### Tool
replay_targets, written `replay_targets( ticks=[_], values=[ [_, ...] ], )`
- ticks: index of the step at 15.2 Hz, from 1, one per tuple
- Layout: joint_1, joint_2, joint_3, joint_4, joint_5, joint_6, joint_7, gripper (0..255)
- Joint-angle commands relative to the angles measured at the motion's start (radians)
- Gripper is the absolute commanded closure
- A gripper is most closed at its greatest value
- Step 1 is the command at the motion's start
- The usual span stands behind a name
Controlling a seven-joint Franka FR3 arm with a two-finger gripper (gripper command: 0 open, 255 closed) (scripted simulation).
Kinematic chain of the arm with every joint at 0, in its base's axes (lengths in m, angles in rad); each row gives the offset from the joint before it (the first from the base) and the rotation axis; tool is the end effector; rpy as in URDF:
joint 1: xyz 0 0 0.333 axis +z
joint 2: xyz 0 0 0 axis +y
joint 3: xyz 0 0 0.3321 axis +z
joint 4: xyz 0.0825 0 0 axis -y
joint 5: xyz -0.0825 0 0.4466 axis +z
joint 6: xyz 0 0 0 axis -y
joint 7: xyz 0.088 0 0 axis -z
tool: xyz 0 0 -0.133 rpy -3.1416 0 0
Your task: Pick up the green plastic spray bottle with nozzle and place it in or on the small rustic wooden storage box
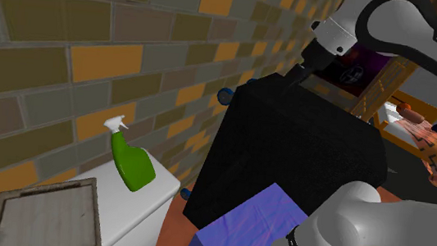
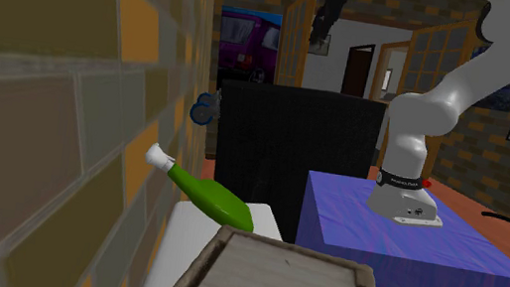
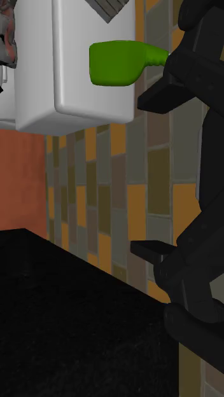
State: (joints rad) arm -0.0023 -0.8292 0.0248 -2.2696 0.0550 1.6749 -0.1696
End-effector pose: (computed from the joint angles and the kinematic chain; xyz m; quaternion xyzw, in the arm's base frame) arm 0.3592 0.0177 0.6491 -0.9886 -0.0927 -0.1179 0.0093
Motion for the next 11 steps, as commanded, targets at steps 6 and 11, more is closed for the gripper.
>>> replay_targets(
  ticks=[6,11],
  values=[
    [0.012,0.010,0.114,-0.093,0.045,0.137,0.123,0],
    [0.019,0.064,0.236,-0.146,0.079,0.279,0.250,0]
  ],
)
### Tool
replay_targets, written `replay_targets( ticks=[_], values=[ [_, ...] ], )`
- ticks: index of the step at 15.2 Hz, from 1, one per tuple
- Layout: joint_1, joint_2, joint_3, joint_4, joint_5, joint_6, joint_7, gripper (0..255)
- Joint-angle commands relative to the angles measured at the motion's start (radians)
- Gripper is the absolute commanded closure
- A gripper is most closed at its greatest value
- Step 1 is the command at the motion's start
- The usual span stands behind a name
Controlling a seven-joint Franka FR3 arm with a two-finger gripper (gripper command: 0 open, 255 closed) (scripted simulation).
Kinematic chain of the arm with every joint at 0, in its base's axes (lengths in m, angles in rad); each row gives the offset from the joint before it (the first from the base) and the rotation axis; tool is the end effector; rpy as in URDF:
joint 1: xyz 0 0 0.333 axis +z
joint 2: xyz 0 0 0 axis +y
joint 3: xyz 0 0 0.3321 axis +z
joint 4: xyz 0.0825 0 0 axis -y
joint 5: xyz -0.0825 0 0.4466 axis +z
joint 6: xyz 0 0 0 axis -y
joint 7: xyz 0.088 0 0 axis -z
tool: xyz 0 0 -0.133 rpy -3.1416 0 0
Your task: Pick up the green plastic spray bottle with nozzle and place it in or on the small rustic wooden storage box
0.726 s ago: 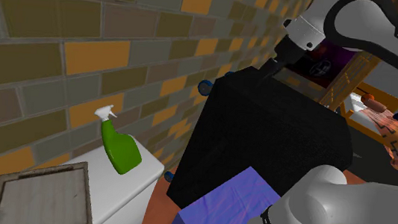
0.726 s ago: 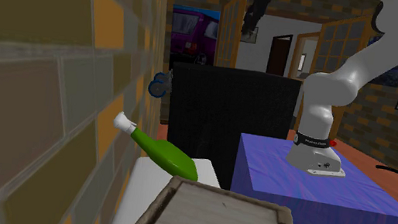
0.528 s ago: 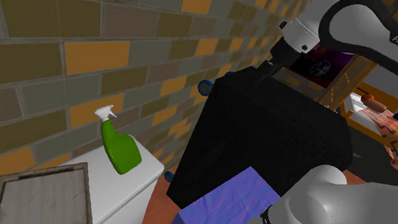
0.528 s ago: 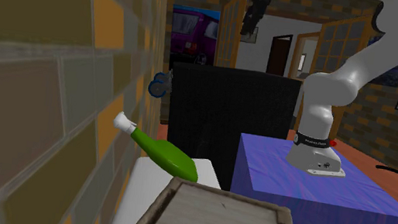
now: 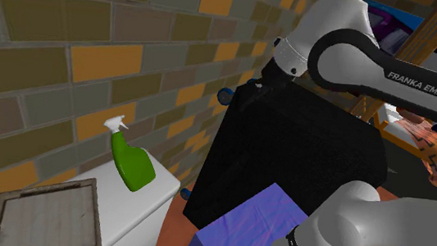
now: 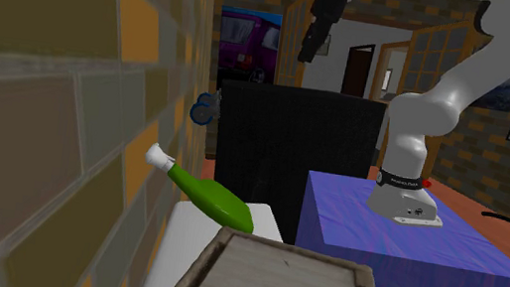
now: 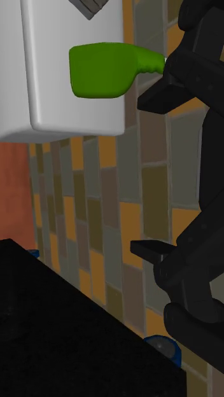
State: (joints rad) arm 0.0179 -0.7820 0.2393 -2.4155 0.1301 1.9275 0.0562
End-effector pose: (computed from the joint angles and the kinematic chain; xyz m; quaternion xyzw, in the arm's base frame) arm 0.3847 0.1270 0.5689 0.9880 0.0636 0.1411 0.0023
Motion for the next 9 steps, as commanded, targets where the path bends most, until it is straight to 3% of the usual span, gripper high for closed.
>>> replay_targets(
  ticks=[1,9],
  values=[
    [-0.002,0.033,0.047,-0.006,0.009,0.055,0.050,0],
    [-0.043,0.219,0.269,0.006,-0.006,0.279,0.281,0]
  ],
)
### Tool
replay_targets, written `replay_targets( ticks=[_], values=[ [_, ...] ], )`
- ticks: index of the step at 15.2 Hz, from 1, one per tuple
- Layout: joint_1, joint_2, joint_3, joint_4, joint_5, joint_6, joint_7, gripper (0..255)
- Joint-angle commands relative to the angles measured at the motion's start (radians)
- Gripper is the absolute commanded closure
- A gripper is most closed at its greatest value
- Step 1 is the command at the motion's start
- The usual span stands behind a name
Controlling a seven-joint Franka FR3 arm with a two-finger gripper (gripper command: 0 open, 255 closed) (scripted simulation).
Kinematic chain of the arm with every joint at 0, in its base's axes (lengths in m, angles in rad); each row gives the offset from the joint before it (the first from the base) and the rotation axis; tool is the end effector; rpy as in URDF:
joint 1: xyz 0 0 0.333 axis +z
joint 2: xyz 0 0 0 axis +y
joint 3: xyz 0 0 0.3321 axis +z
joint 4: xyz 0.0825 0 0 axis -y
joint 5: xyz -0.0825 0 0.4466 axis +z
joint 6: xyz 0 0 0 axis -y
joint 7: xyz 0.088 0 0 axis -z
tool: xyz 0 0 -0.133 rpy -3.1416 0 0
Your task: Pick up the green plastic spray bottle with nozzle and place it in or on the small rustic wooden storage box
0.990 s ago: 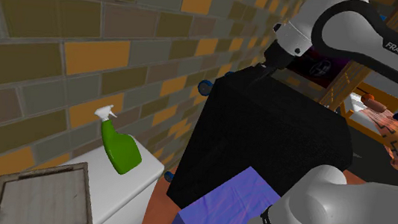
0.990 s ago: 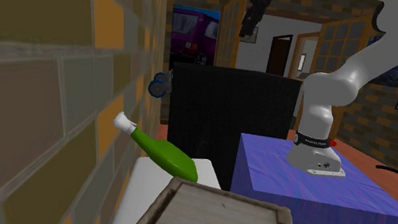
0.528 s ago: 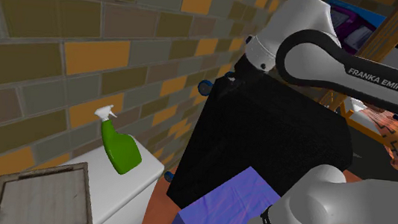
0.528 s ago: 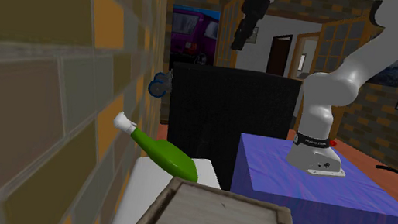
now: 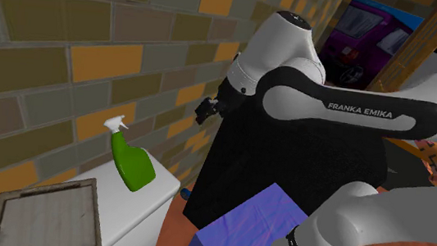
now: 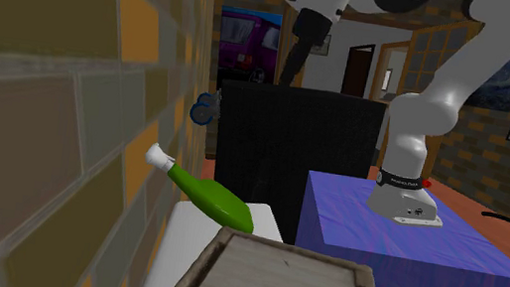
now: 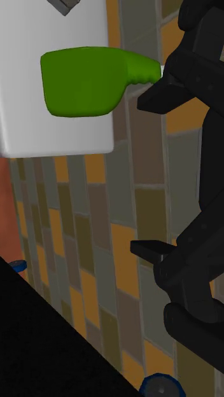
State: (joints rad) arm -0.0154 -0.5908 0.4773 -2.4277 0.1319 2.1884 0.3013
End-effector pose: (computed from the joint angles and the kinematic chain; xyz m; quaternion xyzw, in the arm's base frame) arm 0.4197 0.2261 0.4903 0.9856 0.0335 0.1652 0.0138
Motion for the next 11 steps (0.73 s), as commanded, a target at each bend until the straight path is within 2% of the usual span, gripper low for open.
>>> replay_targets(
  ticks=[1,4,7,9,11],
  values=[
    [-0.022,0.058,0.062,0.028,-0.019,0.043,0.069,0],
    [-0.070,0.155,0.162,0.065,-0.074,0.114,0.179,0],
    [-0.139,0.266,0.275,0.117,-0.169,0.172,0.313,0],
    [-0.195,0.353,0.359,0.162,-0.265,0.198,0.421,0],
    [-0.252,0.458,0.446,0.216,-0.401,0.207,0.554,0]
  ],
)
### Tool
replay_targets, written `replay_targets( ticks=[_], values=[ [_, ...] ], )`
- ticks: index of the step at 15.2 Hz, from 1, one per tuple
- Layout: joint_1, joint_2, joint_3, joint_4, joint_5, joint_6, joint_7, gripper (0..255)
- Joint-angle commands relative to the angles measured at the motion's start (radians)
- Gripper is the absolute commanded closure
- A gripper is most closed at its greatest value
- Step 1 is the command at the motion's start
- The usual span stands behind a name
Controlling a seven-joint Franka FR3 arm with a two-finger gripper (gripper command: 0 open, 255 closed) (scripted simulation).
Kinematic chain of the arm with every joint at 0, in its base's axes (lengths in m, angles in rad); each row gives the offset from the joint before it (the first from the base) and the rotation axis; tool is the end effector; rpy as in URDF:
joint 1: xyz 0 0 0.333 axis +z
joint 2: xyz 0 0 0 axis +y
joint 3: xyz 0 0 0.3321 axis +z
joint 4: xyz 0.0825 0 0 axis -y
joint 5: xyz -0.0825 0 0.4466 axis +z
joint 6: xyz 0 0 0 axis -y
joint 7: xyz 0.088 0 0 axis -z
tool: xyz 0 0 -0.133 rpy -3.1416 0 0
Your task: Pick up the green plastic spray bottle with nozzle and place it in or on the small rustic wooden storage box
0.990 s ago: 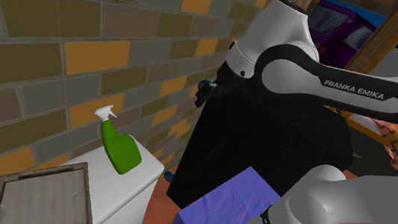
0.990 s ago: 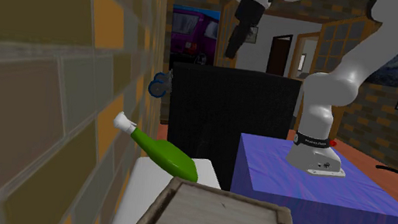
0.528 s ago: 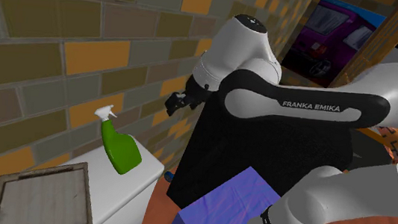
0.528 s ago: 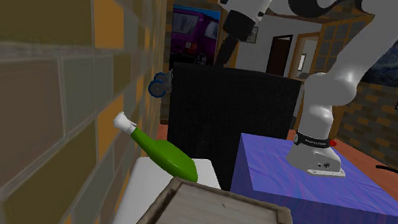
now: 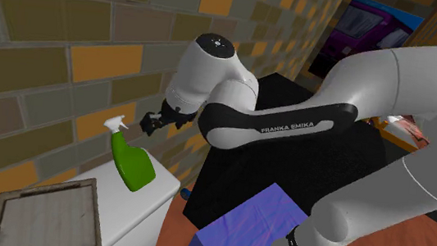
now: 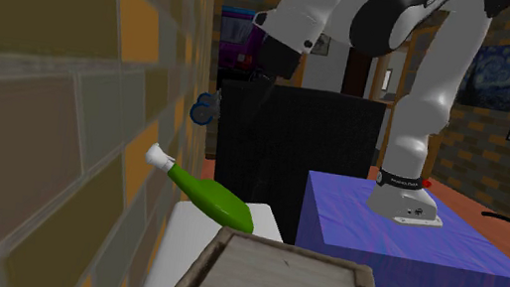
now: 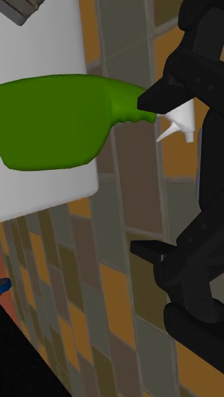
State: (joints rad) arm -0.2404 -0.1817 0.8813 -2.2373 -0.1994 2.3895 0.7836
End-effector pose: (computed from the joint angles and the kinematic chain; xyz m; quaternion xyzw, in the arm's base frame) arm 0.4710 0.3514 0.4049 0.9809 -0.0018 0.1925 0.0272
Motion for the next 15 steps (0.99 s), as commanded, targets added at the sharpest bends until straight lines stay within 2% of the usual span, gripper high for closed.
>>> replay_targets(
  ticks=[1,3,4,7,9,10,15],
  values=[
    [-0.050,0.113,0.082,0.058,-0.156,0.000,0.148,0],
    [-0.054,0.260,0.127,0.131,-0.352,-0.039,0.309,0],
    [-0.028,0.332,0.124,0.171,-0.442,-0.067,0.380,0],
    [0.111,0.505,0.046,0.293,-0.623,-0.139,0.519,0],
    [0.197,0.600,-0.004,0.379,-0.703,-0.180,0.577,0],
    [0.223,0.628,-0.020,0.406,-0.723,-0.192,0.591,0],
    [0.243,0.680,-0.056,0.419,-0.772,-0.168,0.612,0]
  ],
)
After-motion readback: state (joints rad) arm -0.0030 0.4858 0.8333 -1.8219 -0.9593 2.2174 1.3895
